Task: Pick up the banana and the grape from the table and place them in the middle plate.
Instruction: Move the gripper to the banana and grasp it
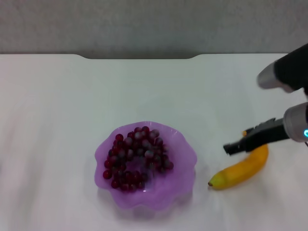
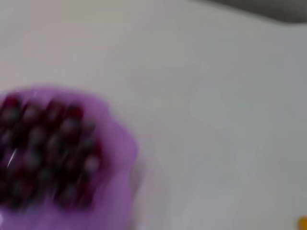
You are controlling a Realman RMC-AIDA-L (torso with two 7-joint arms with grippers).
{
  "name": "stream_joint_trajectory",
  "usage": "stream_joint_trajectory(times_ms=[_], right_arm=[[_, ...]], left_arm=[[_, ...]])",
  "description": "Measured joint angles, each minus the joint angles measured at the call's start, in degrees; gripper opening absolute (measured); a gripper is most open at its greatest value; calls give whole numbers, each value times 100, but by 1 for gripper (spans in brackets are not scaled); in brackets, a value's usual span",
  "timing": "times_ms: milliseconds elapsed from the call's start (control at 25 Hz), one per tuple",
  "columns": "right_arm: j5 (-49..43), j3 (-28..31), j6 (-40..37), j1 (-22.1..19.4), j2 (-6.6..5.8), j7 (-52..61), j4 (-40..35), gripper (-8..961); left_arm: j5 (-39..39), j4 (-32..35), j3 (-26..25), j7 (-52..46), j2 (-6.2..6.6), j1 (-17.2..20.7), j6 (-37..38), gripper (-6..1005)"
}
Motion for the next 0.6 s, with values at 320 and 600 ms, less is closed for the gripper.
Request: stream_joint_trajectory(times_ms=[320, 600], right_arm=[[-92, -73, 867, 212, 3, -1028, -3, 889], [-504, -199, 1284, 339, 12, -2007, 6, 889]], left_arm=[[0, 0, -4, 0, 9, -20, 0, 883], [8, 1, -7, 0, 21, -29, 0, 883]])
